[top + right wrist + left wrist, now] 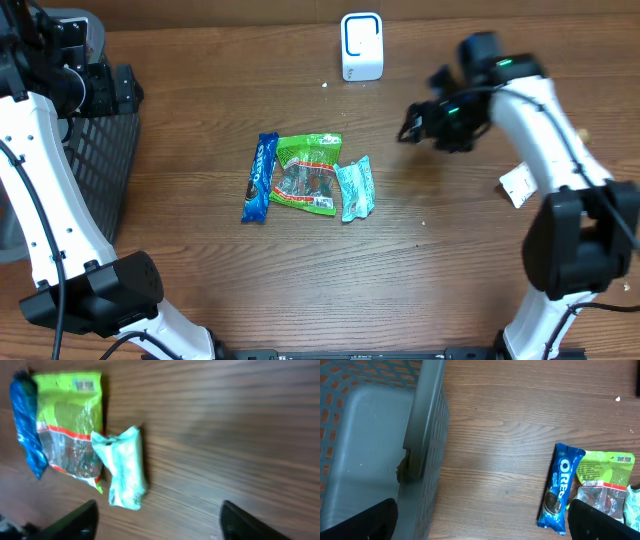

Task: Scan the item barcode
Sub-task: 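Reach the right gripper to the mint-green wipes pack and grasp it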

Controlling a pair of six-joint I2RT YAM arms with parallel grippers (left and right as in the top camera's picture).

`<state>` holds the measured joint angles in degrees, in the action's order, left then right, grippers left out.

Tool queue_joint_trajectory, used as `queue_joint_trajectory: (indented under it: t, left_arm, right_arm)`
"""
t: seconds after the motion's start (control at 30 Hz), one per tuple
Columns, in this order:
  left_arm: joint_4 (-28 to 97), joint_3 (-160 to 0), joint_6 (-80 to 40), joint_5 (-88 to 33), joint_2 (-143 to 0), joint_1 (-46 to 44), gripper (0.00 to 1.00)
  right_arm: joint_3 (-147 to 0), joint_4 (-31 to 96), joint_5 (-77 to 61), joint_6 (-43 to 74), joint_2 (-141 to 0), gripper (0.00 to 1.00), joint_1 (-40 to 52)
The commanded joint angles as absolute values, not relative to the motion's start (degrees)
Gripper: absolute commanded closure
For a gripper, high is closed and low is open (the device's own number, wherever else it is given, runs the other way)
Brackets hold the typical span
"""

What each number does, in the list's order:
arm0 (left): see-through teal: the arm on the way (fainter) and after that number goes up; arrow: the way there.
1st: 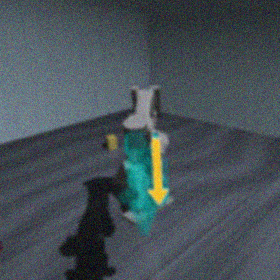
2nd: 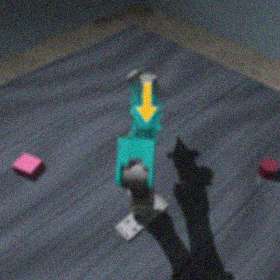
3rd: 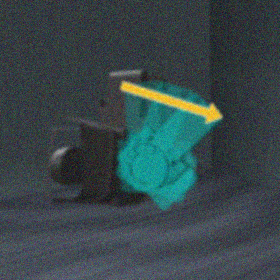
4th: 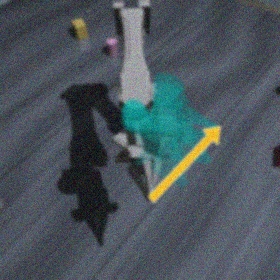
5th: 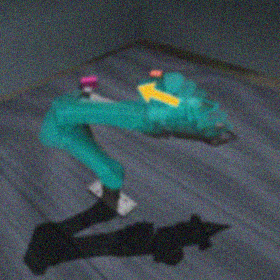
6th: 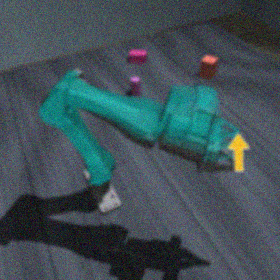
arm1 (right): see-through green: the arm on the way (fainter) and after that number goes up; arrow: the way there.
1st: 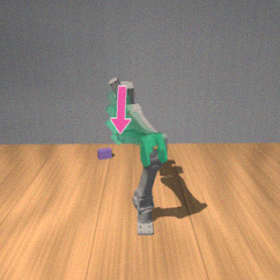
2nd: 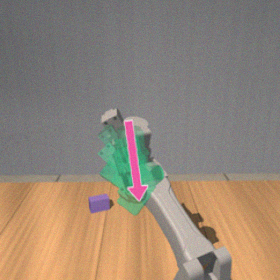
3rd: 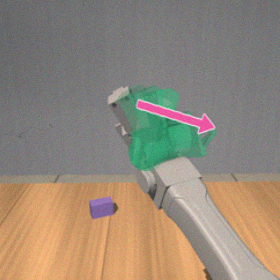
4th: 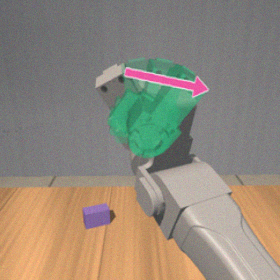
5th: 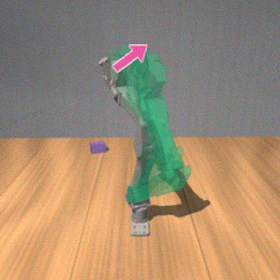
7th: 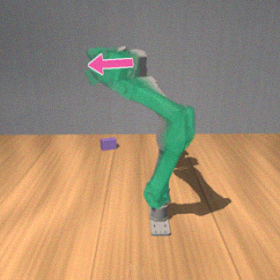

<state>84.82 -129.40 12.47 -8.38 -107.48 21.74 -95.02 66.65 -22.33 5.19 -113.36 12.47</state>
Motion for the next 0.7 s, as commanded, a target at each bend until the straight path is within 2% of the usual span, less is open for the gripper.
queue_joint_trajectory:
  t: [0.0, 0.13, 0.3, 0.5, 0.6, 0.67]
  left_arm:
    - [84.82, -129.49, 13.72, -9.02, -106.39, 21.26, 0.0]
    - [84.84, -129.49, 13.72, -9.02, -106.39, 21.26, 0.01]
    - [84.82, -129.49, 13.72, -9.02, -106.39, 21.26, 0.0]
    - [84.82, -129.49, 13.72, -9.02, -106.39, 21.26, 0.0]
    - [84.82, -129.49, 13.72, -9.02, -106.39, 21.26, 0.0]
    - [84.82, -129.49, 13.72, -9.02, -106.39, 21.26, 0.0]
  right_arm:
    - [-92.9, 64.99, -14.7, 4.51, -112.2, 0.25, 18.37]
    - [-92.07, 63.9, -6.7, 5.15, -112.2, 0.26, 25.82]
    - [-91.44, 61.71, -3.86, 8.38, -112.25, 0.3, 32.03]
    - [-89.3, 56.23, -1.13, 14.9, -112.57, 0.37, 34.17]
    - [-89.3, 55.94, -3.01, 14.63, -113.1, 0.41, 34.13]
    - [-89.3, 54.83, -6.81, 10.52, -113.27, 0.46, 34.13]
